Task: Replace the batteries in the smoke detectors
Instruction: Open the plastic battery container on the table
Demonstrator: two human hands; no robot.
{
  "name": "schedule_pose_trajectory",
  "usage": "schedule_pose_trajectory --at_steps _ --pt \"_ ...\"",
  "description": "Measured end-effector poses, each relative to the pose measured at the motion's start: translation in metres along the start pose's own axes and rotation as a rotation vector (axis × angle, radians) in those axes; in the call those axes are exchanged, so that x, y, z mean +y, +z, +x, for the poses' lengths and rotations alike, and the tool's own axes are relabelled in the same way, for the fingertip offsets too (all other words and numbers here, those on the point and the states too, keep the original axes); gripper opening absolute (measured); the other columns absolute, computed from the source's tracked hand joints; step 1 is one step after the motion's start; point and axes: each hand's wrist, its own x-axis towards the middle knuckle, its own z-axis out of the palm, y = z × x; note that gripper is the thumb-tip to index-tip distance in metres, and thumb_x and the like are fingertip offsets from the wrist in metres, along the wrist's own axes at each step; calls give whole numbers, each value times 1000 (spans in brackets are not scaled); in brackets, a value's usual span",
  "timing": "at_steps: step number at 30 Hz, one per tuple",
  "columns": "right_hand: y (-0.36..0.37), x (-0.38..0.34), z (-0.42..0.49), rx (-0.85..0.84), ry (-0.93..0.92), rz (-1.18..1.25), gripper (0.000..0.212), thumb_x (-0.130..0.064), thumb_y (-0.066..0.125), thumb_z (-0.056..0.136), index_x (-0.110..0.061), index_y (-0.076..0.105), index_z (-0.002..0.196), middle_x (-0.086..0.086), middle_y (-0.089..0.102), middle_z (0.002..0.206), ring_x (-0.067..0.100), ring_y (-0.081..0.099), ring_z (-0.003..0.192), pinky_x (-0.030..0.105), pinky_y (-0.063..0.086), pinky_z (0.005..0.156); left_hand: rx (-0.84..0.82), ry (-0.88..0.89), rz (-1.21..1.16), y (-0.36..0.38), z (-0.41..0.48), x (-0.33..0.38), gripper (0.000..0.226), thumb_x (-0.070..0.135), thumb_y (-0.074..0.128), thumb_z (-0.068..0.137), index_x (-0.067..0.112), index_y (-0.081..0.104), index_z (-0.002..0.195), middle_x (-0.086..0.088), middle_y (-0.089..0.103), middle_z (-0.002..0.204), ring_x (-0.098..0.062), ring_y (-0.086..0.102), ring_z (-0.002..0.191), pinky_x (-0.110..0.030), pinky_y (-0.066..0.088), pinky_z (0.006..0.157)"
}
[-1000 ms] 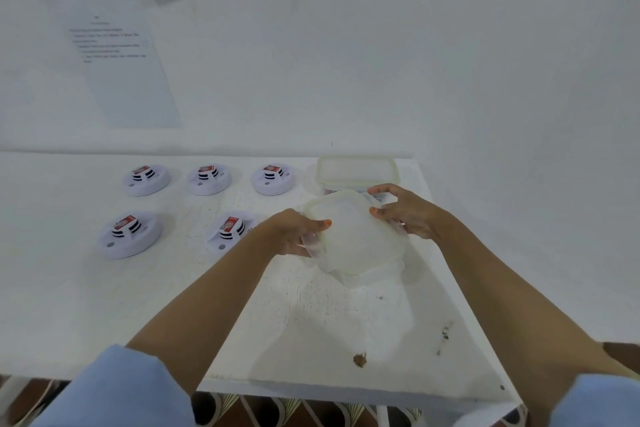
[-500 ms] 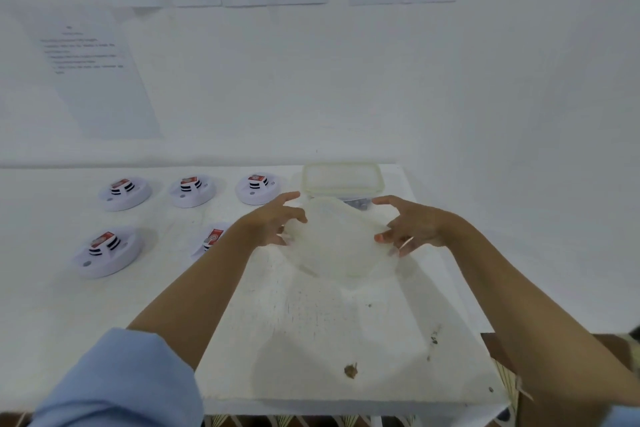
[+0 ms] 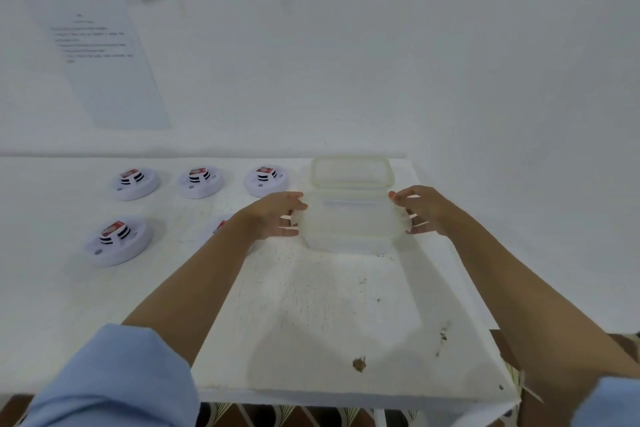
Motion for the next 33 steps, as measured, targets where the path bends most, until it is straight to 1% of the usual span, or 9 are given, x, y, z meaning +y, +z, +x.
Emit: schedule_pose_trajectory --at_steps 4,8,12,15,19,24,27,30,33 --pt "-9 -4 -7 -102 78 164 38 2 62 82 -5 51 118 11 57 86 22 55 67 28 56 56 5 59 -49 -6 0 1 47 -10 48 89 3 43 134 -10 58 95 -22 57 83 -38 49 88" --pt "-11 -7 -14 -50 53 280 36 15 58 78 -3 55 108 11 56 79 22 53 63 23 54 50 25 115 -67 -4 -7 2 46 -14 51 85 -1 44 128 -10 59 84 -18 58 73 -29 52 74" --pt "-14 -13 -29 -86 -28 328 20 15 56 76 -3 62 83 9 58 76 18 52 58 23 52 55 -43 173 -45 -9 -22 4 18 -14 54 82 2 59 86 -2 64 65 -14 59 66 -17 54 56" --pt "-18 -12 -42 -114 -92 255 20 12 55 76 -7 62 78 6 56 70 18 52 58 26 50 62 -39 259 2 -14 -36 3 17 -12 56 81 4 61 81 -7 59 75 -17 56 72 -19 56 67" --pt "-21 -2 -60 -153 -118 178 25 15 54 75 -9 60 74 0 62 63 17 58 67 26 55 70 -46 339 104 -16 -63 -4 21 -5 56 85 12 69 83 4 72 73 -13 64 80 -27 51 85" --pt "-18 19 -84 -123 -216 196 29 22 53 77 -6 62 75 7 63 78 10 67 66 23 56 80 -6 484 278 -14 -93 -24 20 -12 62 78 3 67 90 12 71 65 1 67 69 -12 53 72" --pt "-12 38 -98 -91 -317 94 31 21 60 73 -9 67 71 4 64 90 15 62 84 28 52 91 61 553 441 -11 -104 -40 22 -12 69 71 0 70 90 14 71 70 7 64 70 -10 51 74" --pt "-3 63 -108 -104 -446 7 47 22 62 70 -23 74 59 3 64 92 6 62 88 19 54 85 52 553 587 -8 -107 -62 23 -14 70 70 6 72 81 12 70 74 11 64 71 -6 49 74" --pt "8 86 -111 -40 -507 -55 45 22 64 69 -22 73 61 0 61 90 -10 59 78 7 47 78 84 574 738 -8 -102 -82 22 -12 72 70 9 74 75 4 72 74 6 64 79 -19 51 84"
